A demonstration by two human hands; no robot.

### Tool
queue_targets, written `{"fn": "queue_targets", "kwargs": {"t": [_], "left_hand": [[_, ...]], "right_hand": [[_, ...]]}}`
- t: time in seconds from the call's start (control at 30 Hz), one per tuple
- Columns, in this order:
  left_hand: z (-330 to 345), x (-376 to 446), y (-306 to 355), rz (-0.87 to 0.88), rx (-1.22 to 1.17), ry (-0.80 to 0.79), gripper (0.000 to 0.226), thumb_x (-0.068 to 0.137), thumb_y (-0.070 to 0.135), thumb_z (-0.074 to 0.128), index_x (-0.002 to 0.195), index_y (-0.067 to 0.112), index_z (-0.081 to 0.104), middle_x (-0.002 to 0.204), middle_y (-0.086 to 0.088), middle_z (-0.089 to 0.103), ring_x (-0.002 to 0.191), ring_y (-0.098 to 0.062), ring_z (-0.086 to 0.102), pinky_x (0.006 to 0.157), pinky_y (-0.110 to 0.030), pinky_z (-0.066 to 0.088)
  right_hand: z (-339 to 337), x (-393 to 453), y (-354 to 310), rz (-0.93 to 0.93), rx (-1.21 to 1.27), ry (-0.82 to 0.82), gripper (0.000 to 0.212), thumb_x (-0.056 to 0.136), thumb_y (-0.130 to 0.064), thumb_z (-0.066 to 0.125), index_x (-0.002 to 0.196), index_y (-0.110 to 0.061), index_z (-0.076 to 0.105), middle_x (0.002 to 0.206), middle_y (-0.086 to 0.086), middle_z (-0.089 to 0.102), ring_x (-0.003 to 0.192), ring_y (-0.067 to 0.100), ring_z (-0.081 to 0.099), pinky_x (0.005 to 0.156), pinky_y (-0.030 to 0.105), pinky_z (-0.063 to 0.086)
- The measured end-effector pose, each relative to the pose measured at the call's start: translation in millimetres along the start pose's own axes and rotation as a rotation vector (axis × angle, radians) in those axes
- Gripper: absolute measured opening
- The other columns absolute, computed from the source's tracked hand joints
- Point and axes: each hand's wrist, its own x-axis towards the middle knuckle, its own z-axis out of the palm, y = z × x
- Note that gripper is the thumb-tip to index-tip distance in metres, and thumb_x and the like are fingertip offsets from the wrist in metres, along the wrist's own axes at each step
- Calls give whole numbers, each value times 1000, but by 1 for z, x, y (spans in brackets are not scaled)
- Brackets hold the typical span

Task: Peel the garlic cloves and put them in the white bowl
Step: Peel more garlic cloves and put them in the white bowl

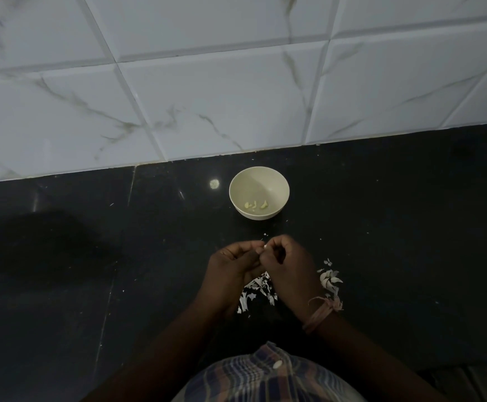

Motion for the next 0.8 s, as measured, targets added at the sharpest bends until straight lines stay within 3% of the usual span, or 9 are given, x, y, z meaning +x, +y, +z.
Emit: {"fn": "queue_targets", "kwargs": {"t": [0.1,0.17,0.23,0.33,0.5,0.57,0.67,0.8], "left_hand": [[1,1,-2,-20,-50,26,20,95,-4,59,112,-8,67,108,-28,73,96,-32,75,84,-34,63],[2,2,-3,-34,-103,67,16,95,-5,59,108,-6,68,102,-24,75,88,-26,76,78,-28,63],[3,3,-3,-50,-147,116,13,96,-6,59,103,-5,70,95,-21,75,80,-22,76,73,-24,62],[3,3,-2,-62,-195,128,13,96,-6,58,103,-6,69,94,-21,75,79,-22,76,72,-24,62],[0,2,2,-51,-240,137,14,94,-9,58,105,-7,67,96,-21,75,87,-26,76,75,-26,62],[0,2,3,-55,-235,131,15,94,-10,58,106,-7,67,98,-22,75,88,-26,76,76,-27,62],[1,2,0,-89,-243,125,13,95,-10,56,103,-7,66,96,-23,75,86,-25,76,78,-27,63],[-1,4,-4,-123,-284,144,15,96,-10,55,105,-7,66,94,-22,75,83,-22,77,76,-24,63]], "right_hand": [[1,1,-1,95,67,8,5,90,-23,67,87,-19,66,78,-5,67,69,5,62,62,19,47],[2,3,0,194,136,13,10,92,-21,63,88,-13,66,73,0,67,61,13,62,57,29,48],[3,3,1,277,269,-15,14,95,-16,59,89,-5,65,65,4,64,51,17,60,51,29,46],[2,0,2,288,348,-40,13,96,-13,59,92,-2,64,63,4,63,52,22,62,54,35,52],[-5,5,6,265,319,50,4,95,-10,61,93,-6,62,74,14,71,61,27,69,63,42,57],[-8,6,6,203,243,35,3,93,-8,63,91,-11,64,78,11,72,66,26,71,63,38,59],[-6,3,4,126,105,-9,21,88,0,59,86,-19,67,80,0,71,69,15,70,64,29,55],[-3,-1,1,88,70,-49,12,92,-15,66,97,-25,69,88,-9,71,79,1,66,70,21,53]]}}
